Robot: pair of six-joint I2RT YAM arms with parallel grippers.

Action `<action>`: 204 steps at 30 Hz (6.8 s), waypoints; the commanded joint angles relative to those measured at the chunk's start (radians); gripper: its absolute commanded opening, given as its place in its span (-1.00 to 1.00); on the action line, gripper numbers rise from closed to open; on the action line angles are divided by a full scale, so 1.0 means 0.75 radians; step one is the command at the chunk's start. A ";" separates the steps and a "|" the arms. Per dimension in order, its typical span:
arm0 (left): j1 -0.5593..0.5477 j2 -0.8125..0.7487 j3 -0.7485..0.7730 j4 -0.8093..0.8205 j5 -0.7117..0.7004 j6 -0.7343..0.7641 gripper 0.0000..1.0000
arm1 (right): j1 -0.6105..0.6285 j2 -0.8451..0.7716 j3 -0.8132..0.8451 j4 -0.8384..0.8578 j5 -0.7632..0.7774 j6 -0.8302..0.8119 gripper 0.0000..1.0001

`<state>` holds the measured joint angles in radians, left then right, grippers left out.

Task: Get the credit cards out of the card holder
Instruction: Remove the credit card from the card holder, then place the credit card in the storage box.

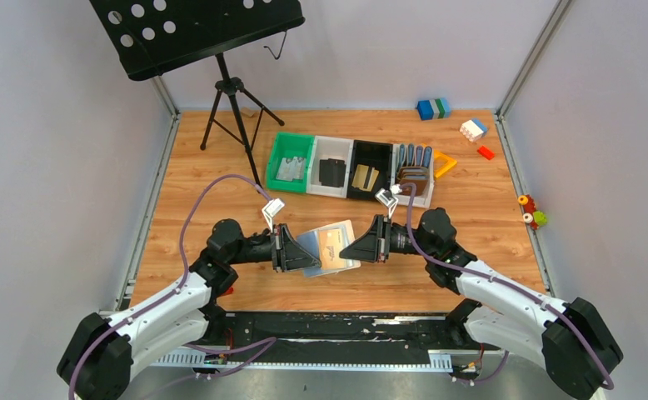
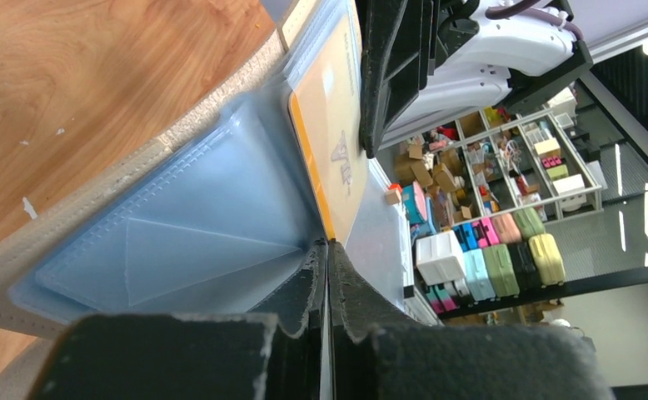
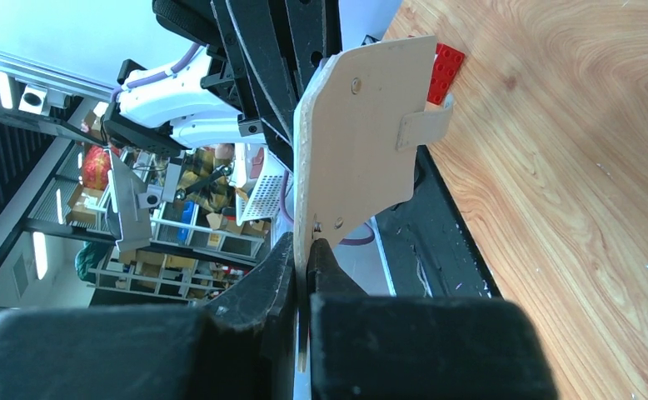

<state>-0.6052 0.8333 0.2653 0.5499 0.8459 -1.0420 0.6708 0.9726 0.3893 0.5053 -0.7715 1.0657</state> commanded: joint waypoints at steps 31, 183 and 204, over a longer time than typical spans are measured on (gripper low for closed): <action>-0.014 0.053 0.055 -0.014 0.017 0.064 -1.00 | 0.006 -0.020 0.038 -0.014 0.002 -0.026 -0.77; 0.042 0.770 0.886 -0.820 -0.492 0.671 -1.00 | -0.261 -0.635 0.206 -1.509 0.945 -0.477 -1.00; -0.029 1.808 2.194 -1.289 -0.688 0.856 -1.00 | -0.261 -0.911 0.313 -1.544 1.102 -0.713 -1.00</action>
<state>-0.6239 2.1235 1.7912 -0.3374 0.3305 -0.4362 0.4789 0.3202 0.5674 -0.6941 0.0299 0.5804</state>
